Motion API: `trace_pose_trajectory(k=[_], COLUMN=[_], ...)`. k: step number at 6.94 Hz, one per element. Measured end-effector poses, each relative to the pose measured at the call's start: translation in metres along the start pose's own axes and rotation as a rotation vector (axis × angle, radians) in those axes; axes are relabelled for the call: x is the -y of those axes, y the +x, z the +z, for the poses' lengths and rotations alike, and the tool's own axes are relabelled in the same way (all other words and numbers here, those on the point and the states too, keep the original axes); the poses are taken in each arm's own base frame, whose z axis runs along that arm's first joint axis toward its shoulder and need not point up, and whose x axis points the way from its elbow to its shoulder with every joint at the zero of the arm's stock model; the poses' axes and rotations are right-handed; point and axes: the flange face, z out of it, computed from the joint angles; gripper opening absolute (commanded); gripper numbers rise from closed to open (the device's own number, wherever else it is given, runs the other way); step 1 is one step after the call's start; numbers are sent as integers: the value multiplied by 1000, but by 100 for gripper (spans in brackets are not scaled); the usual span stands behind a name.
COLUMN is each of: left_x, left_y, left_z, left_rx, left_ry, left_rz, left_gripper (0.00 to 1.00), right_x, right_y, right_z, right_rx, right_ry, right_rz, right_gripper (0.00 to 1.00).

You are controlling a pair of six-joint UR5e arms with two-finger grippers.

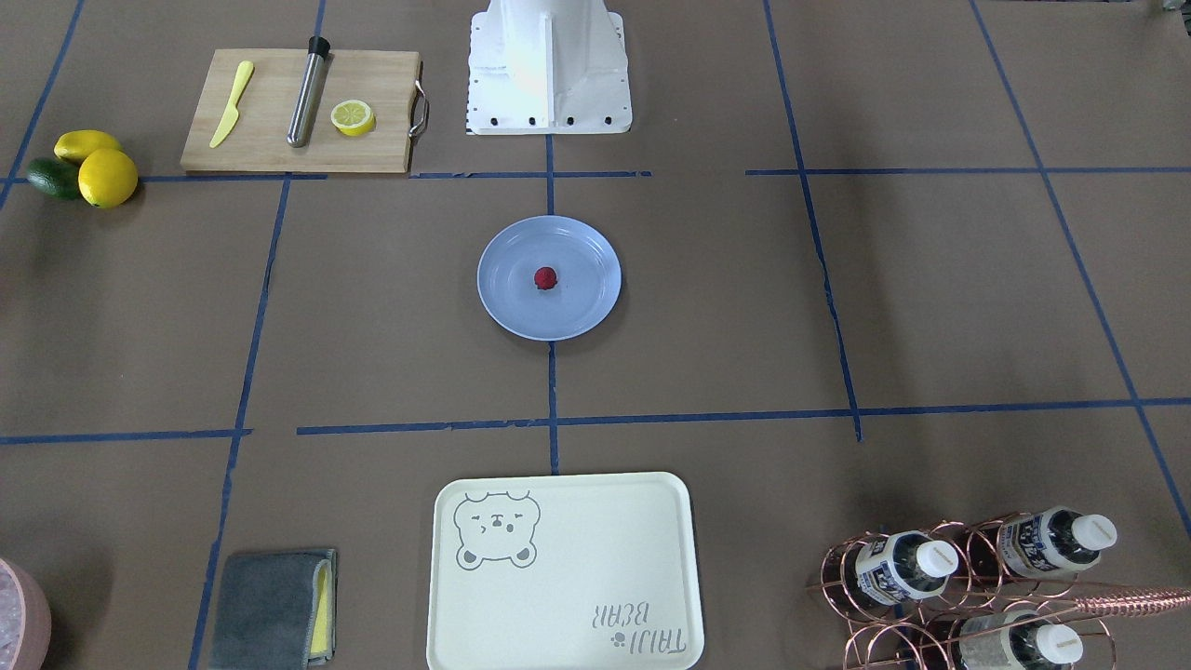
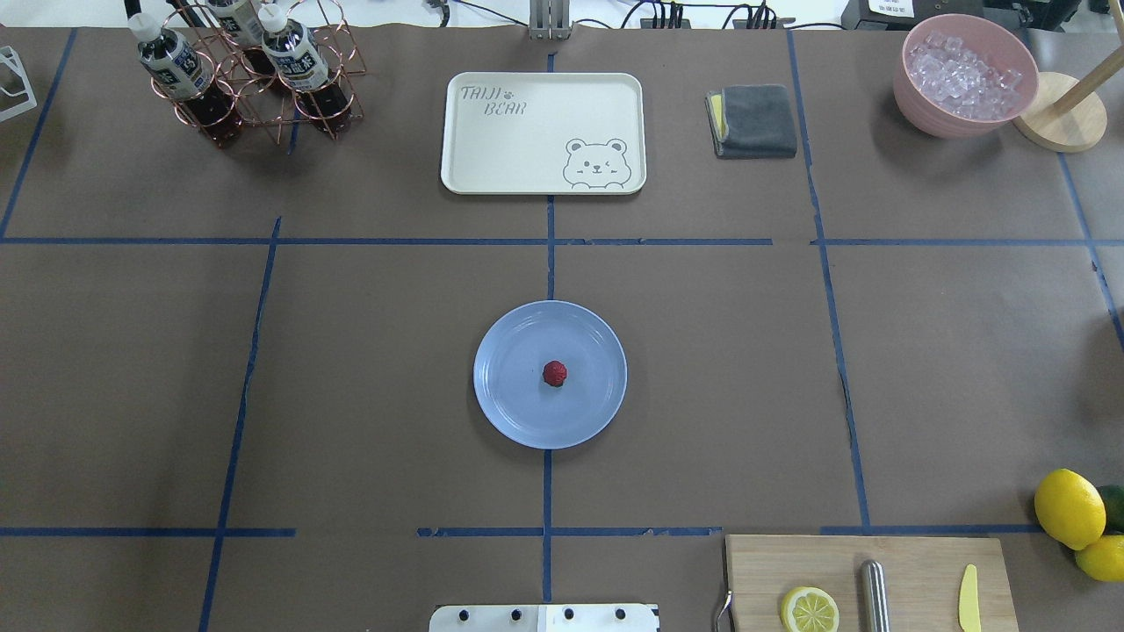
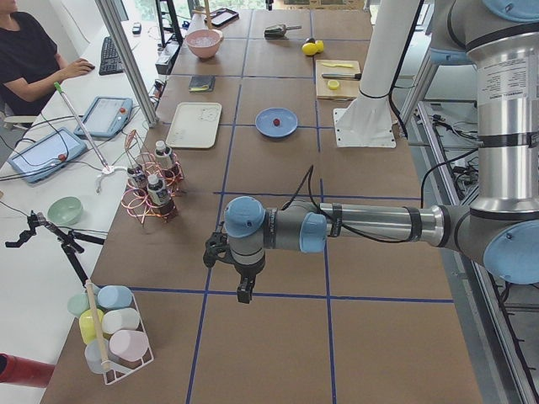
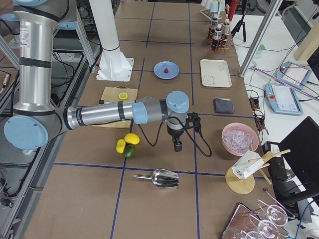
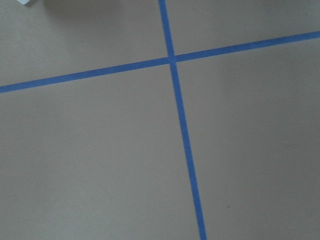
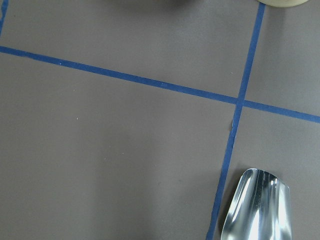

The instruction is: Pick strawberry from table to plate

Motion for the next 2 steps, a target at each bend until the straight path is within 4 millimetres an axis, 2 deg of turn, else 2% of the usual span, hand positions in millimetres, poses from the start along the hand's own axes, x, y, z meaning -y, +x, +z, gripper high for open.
trace_pose_trajectory(k=[2], left_x=[-4], left_y=[2], left_z=[3], left_rx=[-44], left_ry=[-40], left_rz=[-40], left_gripper=[100], right_x=[-1], right_y=[1], right_z=[1], right_rx=[2], right_ry=[-2], right_rz=[3], right_gripper=[100])
